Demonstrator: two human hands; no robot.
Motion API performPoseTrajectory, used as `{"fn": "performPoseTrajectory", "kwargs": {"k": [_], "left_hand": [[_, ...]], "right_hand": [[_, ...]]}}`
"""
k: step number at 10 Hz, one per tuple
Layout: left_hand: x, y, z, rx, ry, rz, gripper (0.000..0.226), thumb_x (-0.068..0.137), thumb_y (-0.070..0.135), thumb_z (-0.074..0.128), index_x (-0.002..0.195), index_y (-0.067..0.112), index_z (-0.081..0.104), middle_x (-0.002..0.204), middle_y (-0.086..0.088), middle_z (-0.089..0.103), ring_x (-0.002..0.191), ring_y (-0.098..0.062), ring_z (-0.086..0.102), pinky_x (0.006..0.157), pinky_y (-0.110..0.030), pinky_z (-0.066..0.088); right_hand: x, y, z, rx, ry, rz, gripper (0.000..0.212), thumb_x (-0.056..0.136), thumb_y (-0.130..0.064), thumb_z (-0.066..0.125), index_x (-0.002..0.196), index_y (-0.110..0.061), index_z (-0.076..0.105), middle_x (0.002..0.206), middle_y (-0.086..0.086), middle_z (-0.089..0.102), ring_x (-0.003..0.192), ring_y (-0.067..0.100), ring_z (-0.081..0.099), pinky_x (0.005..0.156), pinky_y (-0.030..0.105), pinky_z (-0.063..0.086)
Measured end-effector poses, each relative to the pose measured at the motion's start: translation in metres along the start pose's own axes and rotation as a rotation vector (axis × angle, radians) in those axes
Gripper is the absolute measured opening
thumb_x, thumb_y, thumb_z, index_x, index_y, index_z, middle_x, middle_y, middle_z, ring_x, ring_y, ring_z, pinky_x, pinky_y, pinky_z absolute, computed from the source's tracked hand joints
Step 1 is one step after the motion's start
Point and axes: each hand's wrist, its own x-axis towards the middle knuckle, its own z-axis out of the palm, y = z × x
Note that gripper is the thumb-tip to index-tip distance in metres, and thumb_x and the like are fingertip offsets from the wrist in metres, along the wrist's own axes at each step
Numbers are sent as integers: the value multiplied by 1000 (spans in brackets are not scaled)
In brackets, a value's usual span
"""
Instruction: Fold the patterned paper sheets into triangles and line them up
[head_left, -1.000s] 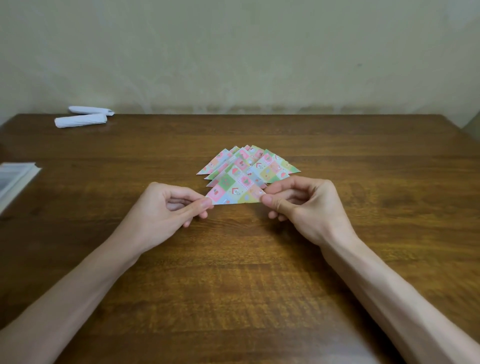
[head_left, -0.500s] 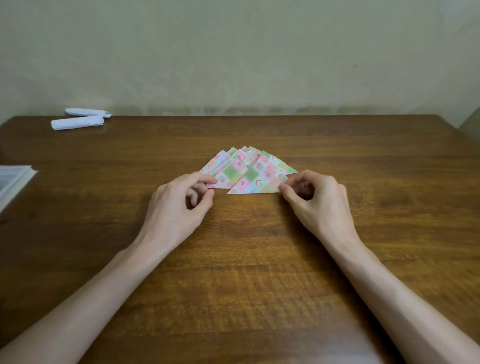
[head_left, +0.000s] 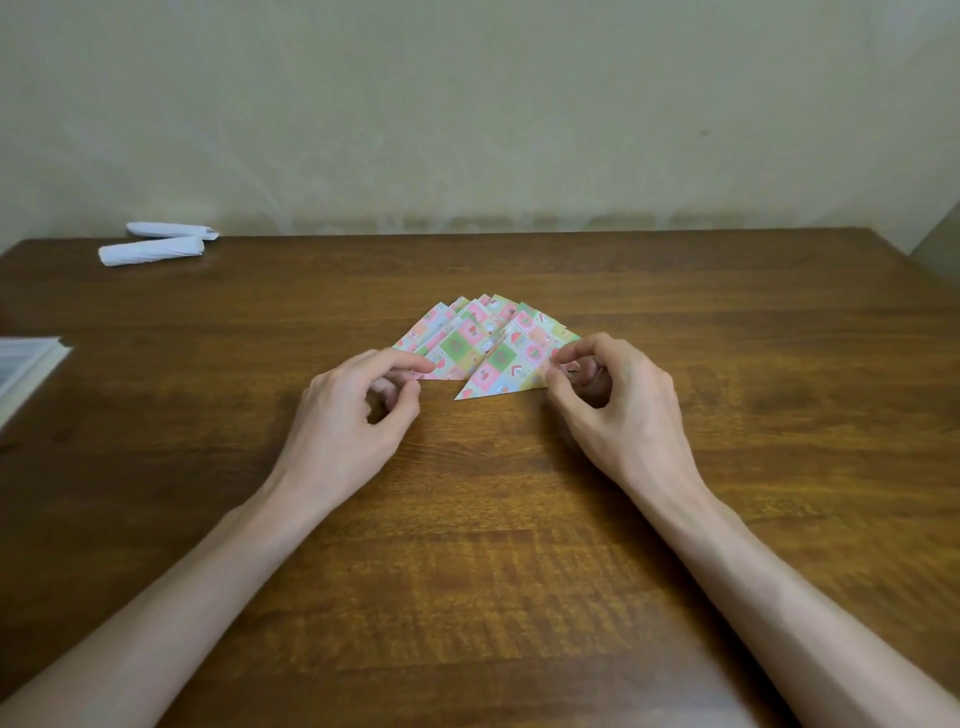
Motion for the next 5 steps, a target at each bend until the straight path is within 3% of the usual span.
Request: {"fn": "performPoseTrajectory", "kwargs": {"k": [1, 3, 4, 5], "left_hand": [[-1, -4, 0, -65, 4, -10, 22, 97, 13, 68, 108, 30, 76, 94, 11, 71, 75, -16, 65, 49, -19, 41], [-4, -2, 0, -85, -26, -6, 22, 97, 15, 68, 111, 30, 76, 100, 11, 72, 79, -17, 67, 49, -36, 50], [-5, -2, 0, -71, -42, 15, 22, 97, 15, 68, 109, 31, 76, 101, 12, 73, 79, -15, 67, 50, -37, 51], [-9, 7, 1, 7, -31, 47, 23, 95, 13, 69, 104, 32, 77, 98, 14, 71, 70, -13, 62, 54, -33, 50]], "right_hand": [[-4, -2, 2, 7, -23, -50, 7, 90, -27, 71, 97, -28, 70, 82, -11, 61, 80, 14, 62, 78, 42, 55], [-4, -5, 4, 82, -39, -122, 4, 89, -27, 71, 94, -28, 72, 82, -15, 61, 78, 10, 61, 76, 40, 56], [-5, -12, -2, 177, -66, -121, 3, 91, -23, 72, 91, -26, 73, 83, -12, 64, 74, 10, 59, 71, 25, 50], [-2, -25, -12, 253, -75, -123, 9, 90, -16, 70, 92, -24, 75, 83, -10, 68, 76, 11, 61, 69, 23, 48]]}}
